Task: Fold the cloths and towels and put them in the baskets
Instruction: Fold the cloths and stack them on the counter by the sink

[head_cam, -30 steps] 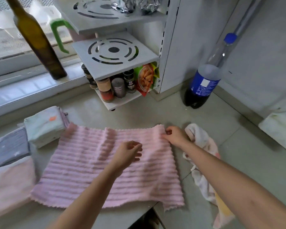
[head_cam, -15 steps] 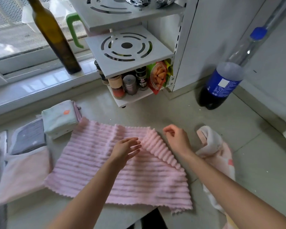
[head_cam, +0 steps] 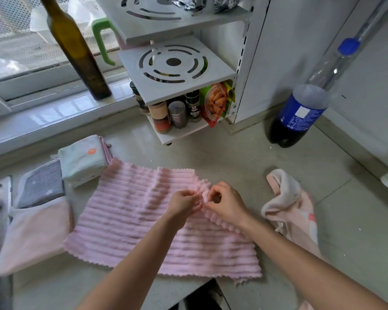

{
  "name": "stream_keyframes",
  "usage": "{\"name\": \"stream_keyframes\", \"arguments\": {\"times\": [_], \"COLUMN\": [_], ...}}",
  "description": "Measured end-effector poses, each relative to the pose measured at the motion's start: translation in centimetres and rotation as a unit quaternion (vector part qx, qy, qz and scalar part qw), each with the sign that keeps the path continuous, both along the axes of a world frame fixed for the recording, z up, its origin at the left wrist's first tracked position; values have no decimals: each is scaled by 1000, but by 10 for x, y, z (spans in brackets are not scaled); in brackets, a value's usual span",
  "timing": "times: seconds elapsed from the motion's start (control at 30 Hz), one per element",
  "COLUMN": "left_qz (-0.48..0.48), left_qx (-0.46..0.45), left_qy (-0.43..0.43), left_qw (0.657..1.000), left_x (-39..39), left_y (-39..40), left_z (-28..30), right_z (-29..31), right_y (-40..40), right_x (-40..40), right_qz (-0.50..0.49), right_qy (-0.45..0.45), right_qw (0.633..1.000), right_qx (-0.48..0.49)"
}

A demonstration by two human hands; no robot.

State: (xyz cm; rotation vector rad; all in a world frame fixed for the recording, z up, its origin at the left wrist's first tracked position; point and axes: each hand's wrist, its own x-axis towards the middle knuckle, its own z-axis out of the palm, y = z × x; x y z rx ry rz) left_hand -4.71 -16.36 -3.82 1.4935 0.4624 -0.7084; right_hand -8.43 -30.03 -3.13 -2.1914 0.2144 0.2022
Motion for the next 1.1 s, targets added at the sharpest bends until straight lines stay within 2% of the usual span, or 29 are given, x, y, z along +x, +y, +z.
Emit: {"name": "stream_keyframes", "arguments": {"times": [0.07, 0.17, 0.27, 0.33, 0.43, 0.5, 0.57, 0.67, 0.73, 0.83, 0.97, 1.03, 1.1], "left_qz": [-6, 10, 15, 11, -4, -5, -11, -73, -168, -312, -378, -349, -268], "left_qx": [-13, -40, -57, -59, -53, -53, -33, 26, 64, 106, 193, 194, 161], "left_qy": [-20, -41, -50, -56, -72, -79, -90, -121, -133, -153, -207, -195, -167], "left_qw": [1000, 998, 997, 997, 996, 995, 995, 990, 975, 932, 881, 896, 935], "left_x": [-1, -1, 0, 0, -2, -2, 1, 0, -11, -41, -74, -85, -89], "left_y": [4, 9, 13, 14, 9, 2, -10, -36, -56, -83, -108, -117, -126], "left_z": [-1, -2, 1, 7, 15, 22, 30, 43, 53, 54, 31, 20, 12], "right_z": [4, 7, 6, 12, 25, 30, 37, 47, 53, 55, 45, 43, 44], "right_y": [1, -5, -11, -13, -21, -31, -47, -78, -96, -112, -126, -131, -134], "right_x": [-2, -2, -1, -1, 1, 4, 6, 3, -2, -12, -24, -28, -29], "right_qz": [10, -30, -74, -51, 8, 6, -35, -152, -228, -296, -314, -293, -279], "right_qy": [4, 51, 87, 119, 101, 51, 7, 24, 45, 68, 112, 121, 124], "right_qw": [999, 980, 961, 955, 978, 997, 998, 984, 971, 952, 925, 928, 927], "right_qx": [53, 192, 252, 268, 180, 54, -55, -94, -48, 41, 185, 195, 217]}}
